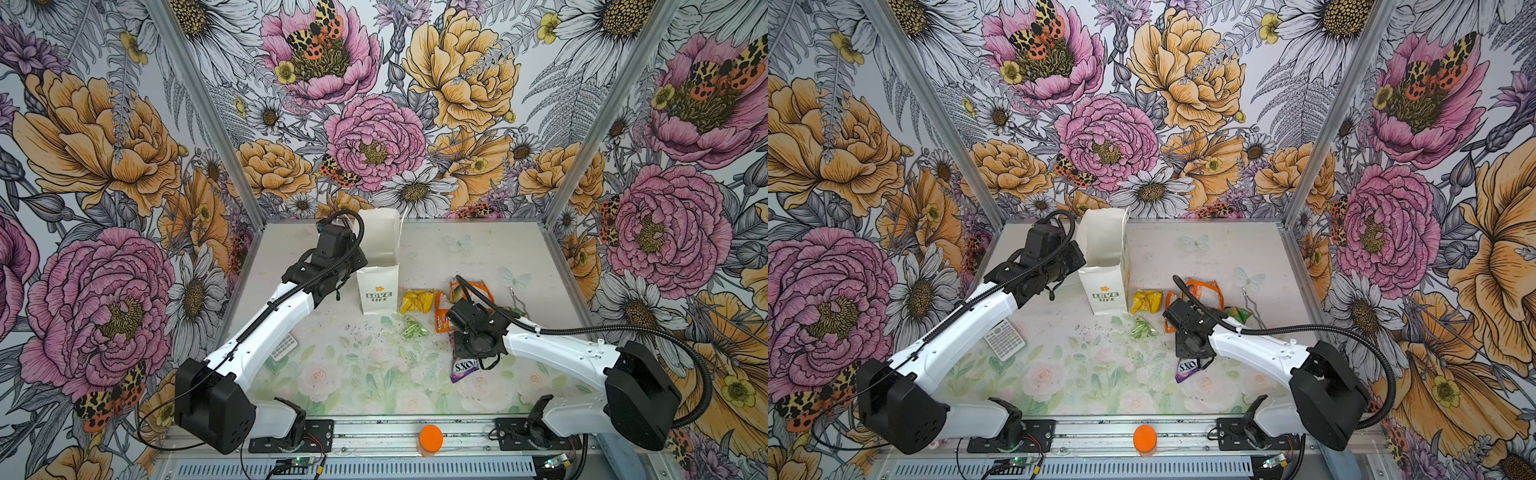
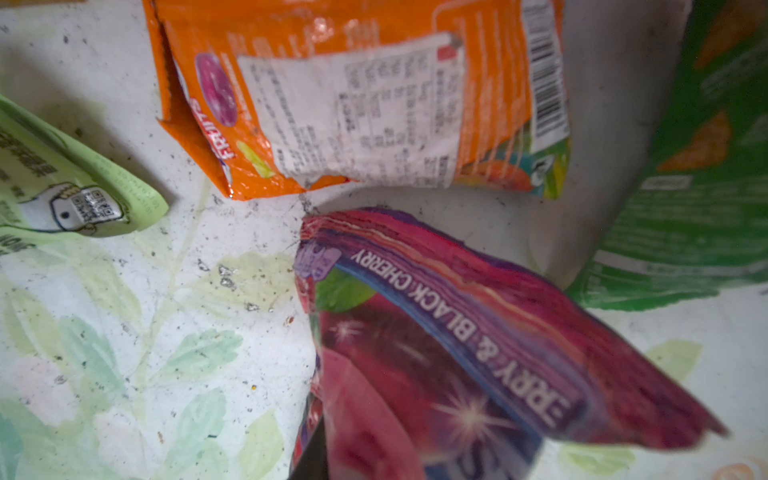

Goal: Place the snacks into the paper bag
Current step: 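Close the right gripper on the pink berry candy packet, then lift the pink berry packet with the right gripper and carry it above the bag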

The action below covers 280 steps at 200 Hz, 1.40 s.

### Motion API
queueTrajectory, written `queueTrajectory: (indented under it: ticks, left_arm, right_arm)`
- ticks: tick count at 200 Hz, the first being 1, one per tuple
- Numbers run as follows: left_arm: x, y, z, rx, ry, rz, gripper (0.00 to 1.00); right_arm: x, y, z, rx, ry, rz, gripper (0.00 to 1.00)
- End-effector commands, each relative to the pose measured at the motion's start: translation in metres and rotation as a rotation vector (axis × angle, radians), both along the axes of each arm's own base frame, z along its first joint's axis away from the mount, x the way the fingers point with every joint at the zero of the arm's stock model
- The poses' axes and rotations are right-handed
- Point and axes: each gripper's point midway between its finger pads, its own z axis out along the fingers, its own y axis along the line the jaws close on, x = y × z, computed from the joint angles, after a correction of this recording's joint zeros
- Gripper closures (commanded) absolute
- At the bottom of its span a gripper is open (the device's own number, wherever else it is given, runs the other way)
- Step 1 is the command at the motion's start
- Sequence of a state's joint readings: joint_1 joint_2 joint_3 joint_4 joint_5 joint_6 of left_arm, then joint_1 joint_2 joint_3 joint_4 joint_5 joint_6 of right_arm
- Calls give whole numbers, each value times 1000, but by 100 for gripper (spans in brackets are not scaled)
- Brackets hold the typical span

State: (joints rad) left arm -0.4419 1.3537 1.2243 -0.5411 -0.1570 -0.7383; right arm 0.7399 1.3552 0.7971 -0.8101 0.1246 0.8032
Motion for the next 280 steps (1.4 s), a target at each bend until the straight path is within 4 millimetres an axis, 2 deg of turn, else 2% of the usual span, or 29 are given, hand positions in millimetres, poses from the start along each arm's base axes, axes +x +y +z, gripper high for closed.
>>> queueTrajectory:
  ticks: [1, 18, 37, 69, 111, 155, 178, 199, 234, 258, 280]
  left_arm:
    - [-5, 4, -7, 4, 24, 9, 100]
    - [-5, 4, -7, 4, 24, 9, 100]
    - [-5, 5, -8, 6, 26, 12, 100]
    - [-5, 5, -7, 3, 25, 11, 100]
    - [-5, 7, -7, 2, 24, 13, 100]
    - [-6, 10, -5, 1, 19, 19, 100]
    - [-8, 11, -4, -2, 15, 20, 100]
    - [-9, 11, -3, -6, 11, 21, 100]
    - [-11, 12, 0, -9, 4, 22, 100]
    - [-11, 11, -1, -14, 5, 20, 100]
    - [-10, 8, -2, -20, 6, 13, 100]
  right_arm:
    - [1, 1, -3, 0, 5, 5, 83]
    - [3, 3, 2, 16, -4, 9, 96]
    - [5, 6, 10, 42, -22, 13, 100]
    - [10, 14, 32, 109, -67, 29, 100]
    - [18, 24, 87, 216, -158, 76, 100]
    - [28, 27, 166, 264, -278, 150, 100]
    - [39, 34, 217, 293, -376, 202, 100]
    - [51, 42, 255, 311, -454, 244, 100]
    - [74, 63, 319, 353, -588, 312, 100]
    - [90, 84, 367, 409, -683, 364, 100]
    - [102, 104, 402, 465, -759, 399, 100]
